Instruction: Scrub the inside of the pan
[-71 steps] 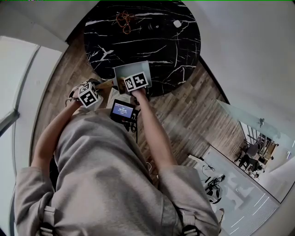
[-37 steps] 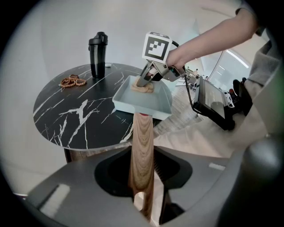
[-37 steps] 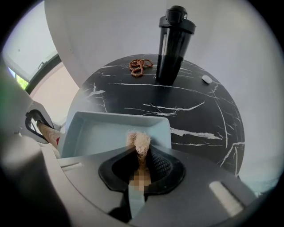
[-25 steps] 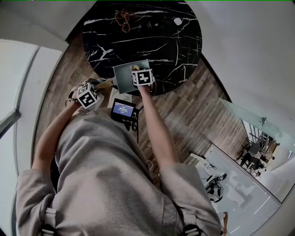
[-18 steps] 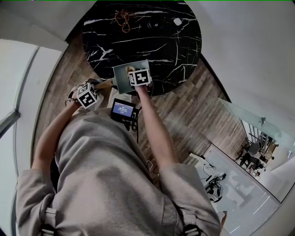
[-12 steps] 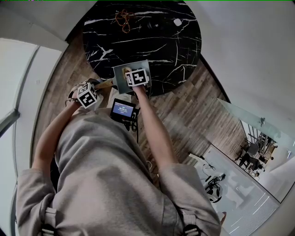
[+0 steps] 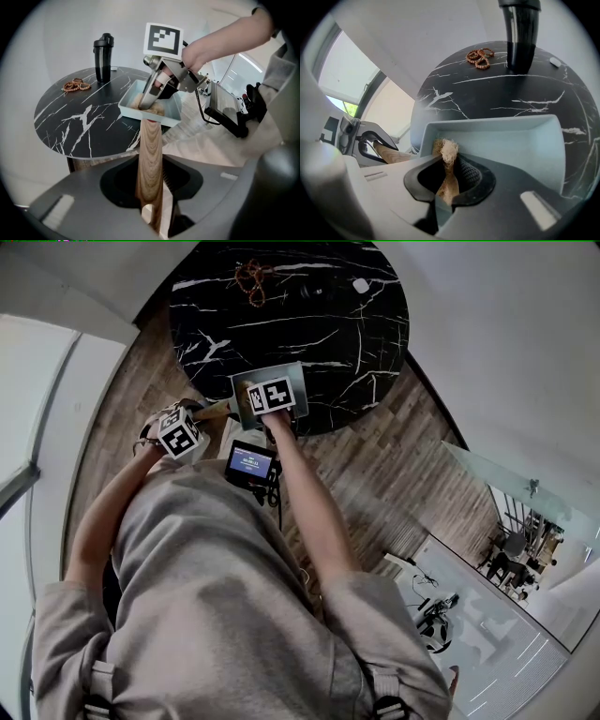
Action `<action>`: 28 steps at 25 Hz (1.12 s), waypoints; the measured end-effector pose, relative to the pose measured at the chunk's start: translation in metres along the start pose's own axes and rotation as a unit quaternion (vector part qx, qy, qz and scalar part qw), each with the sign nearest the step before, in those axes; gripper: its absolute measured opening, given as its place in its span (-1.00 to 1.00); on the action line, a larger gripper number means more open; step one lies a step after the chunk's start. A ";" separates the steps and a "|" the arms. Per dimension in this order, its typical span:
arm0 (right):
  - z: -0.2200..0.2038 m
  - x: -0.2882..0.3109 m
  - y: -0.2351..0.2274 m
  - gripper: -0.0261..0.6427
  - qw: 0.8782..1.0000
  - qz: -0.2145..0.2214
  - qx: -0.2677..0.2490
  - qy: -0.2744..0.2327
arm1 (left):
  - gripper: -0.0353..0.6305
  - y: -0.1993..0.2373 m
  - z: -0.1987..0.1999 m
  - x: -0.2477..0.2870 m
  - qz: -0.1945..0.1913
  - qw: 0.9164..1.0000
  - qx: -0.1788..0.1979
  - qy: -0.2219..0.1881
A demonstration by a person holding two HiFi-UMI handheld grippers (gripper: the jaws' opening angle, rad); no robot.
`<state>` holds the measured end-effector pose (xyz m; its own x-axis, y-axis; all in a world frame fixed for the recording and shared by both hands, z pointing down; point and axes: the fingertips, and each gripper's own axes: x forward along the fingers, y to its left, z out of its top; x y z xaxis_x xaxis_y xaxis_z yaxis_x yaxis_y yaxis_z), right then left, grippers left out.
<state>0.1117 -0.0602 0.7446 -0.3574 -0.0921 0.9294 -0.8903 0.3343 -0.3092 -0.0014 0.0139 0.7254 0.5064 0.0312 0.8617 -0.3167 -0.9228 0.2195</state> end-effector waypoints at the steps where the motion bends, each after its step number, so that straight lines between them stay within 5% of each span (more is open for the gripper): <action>1: -0.001 0.001 0.002 -0.77 1.000 0.007 0.008 0.001 | -0.53 0.000 0.000 0.000 0.000 1.000 0.000 0.000; 15: -0.002 -0.002 0.007 -0.78 0.997 0.065 0.050 -0.010 | -0.53 0.000 0.000 0.001 -0.004 1.000 0.000 0.000; 21: -0.001 -0.026 0.008 -0.78 0.986 0.145 0.075 -0.035 | -0.53 -0.001 0.000 0.001 -0.004 1.000 0.000 -0.002; 23: 0.000 -0.038 -0.013 -0.78 0.987 0.119 0.093 -0.056 | -0.53 -0.001 0.001 0.001 -0.006 1.000 0.000 -0.003; 28: 0.003 -0.058 -0.088 -0.78 0.984 -0.078 0.131 -0.092 | -0.53 -0.001 0.000 0.000 -0.005 1.000 -0.001 -0.002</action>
<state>0.2099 -0.0873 0.7175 -0.2348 -0.2991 0.9249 -0.9718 0.0518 -0.2299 -0.0012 0.0144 0.7252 0.5124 0.0388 0.8579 -0.3140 -0.9214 0.2292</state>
